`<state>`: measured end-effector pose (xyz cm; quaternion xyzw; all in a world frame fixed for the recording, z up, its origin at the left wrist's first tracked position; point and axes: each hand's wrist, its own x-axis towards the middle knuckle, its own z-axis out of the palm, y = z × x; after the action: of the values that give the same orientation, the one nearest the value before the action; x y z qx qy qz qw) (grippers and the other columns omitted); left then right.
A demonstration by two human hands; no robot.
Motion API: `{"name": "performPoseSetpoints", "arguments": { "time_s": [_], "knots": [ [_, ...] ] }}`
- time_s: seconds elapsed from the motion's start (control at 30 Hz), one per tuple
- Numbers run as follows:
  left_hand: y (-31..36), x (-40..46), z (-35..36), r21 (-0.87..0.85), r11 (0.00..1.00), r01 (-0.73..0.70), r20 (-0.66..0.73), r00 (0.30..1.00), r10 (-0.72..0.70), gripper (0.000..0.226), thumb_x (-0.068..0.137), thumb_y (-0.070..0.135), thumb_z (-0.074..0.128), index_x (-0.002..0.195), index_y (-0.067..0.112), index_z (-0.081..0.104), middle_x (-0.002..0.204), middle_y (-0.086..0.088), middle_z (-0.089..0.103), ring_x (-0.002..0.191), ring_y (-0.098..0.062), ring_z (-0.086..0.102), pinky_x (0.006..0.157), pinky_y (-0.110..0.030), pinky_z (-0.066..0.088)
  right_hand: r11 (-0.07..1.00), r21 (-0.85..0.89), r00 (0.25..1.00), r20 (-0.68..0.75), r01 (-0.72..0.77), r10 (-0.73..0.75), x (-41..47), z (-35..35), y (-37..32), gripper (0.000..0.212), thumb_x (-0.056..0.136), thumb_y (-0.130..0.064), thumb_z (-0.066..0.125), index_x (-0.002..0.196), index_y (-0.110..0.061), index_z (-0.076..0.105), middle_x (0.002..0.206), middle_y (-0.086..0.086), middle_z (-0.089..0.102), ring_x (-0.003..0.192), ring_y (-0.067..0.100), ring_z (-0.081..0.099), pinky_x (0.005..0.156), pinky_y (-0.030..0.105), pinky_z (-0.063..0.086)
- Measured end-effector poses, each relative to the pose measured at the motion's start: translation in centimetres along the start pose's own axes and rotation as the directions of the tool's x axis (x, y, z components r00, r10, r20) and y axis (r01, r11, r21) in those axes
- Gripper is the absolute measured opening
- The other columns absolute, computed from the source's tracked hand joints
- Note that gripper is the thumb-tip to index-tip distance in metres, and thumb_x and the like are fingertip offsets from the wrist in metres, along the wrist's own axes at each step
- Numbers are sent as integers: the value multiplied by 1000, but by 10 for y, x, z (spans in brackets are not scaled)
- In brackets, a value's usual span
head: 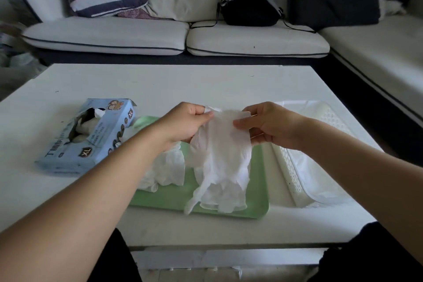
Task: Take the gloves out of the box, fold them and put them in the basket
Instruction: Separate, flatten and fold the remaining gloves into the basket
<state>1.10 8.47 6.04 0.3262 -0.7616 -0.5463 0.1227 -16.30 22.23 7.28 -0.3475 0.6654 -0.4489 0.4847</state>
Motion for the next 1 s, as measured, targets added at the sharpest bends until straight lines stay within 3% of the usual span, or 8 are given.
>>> {"name": "performPoseSetpoints", "arguments": {
  "time_s": [0.1, 0.17, 0.23, 0.3, 0.47, 0.6, 0.8, 1.0],
  "knots": [
    [1, 16, 5, 53, 966, -253, -222, 940, 259, 57, 88, 57, 59, 78, 1, 62, 69, -25, 55, 68, -20, 47, 68, -34, 38, 977, 2, 947, -246, 214, -207, 8, -2, -9, 17, 87, -5, 73, 98, 5, 67, 93, 16, 70, 82, 26, 70, 83, 42, 60],
    [16, 18, 2, 109, 896, -431, -309, 842, 443, 51, 95, 44, 58, 71, -1, 52, 65, -24, 44, 64, -16, 39, 63, -31, 32, 907, -87, 840, -349, 413, -416, 8, -12, -23, 14, 85, -6, 76, 88, 4, 67, 90, 23, 71, 83, 35, 72, 85, 48, 60],
    [28, 13, -2, 170, 828, -534, -332, 760, 558, 44, 101, 26, 59, 68, 1, 46, 61, -3, 35, 61, -9, 30, 58, -30, 27, 823, -243, 753, -332, 514, -568, 4, -20, -31, 18, 84, -15, 80, 85, 0, 70, 89, 32, 69, 79, 40, 70, 77, 47, 59],
    [24, 9, -4, 208, 796, -568, -282, 745, 605, 37, 100, 22, 62, 74, -3, 57, 63, 6, 42, 61, -7, 33, 59, -28, 29, 780, -340, 744, -263, 525, -615, -1, -22, -29, 15, 83, -17, 81, 83, -6, 72, 85, 28, 70, 69, 26, 64, 66, 35, 51],
    [-13, 2, -2, 366, 851, -377, 110, 925, 363, 8, 93, 24, 74, 92, 19, 80, 76, 9, 73, 66, -7, 60, 66, -27, 46, 661, -675, 902, 14, 327, -432, 9, -5, 5, 13, 79, -15, 84, 76, -20, 72, 71, -4, 70, 64, 7, 61, 60, 20, 46],
    [-42, -6, 11, 582, 743, -331, 380, 918, 111, 4, 91, 29, 74, 90, 29, 79, 81, 14, 74, 75, -7, 70, 73, -35, 58, 424, -836, 937, 301, 348, -176, 9, 13, 43, 13, 80, -19, 82, 92, -19, 76, 84, -13, 67, 78, 5, 63, 66, 1, 37],
    [-61, -15, 24, 684, 619, -385, 475, 880, 21, 11, 92, 31, 68, 100, 35, 74, 91, 12, 74, 84, -14, 70, 75, -43, 58, 285, -867, 913, 389, 408, -121, 4, 29, 59, 23, 82, -22, 79, 104, -17, 73, 97, -7, 67, 81, 6, 52, 76, 22, 44],
    [-55, -20, 27, 631, 696, -342, 495, 868, -22, 12, 91, 30, 74, 102, 31, 78, 96, 14, 75, 89, -6, 69, 83, -37, 58, 287, -853, 886, 464, 436, 31, -3, 34, 54, 12, 85, -24, 75, 95, -19, 71, 82, -16, 58, 78, 6, 56, 77, 25, 50]
  ]
}}
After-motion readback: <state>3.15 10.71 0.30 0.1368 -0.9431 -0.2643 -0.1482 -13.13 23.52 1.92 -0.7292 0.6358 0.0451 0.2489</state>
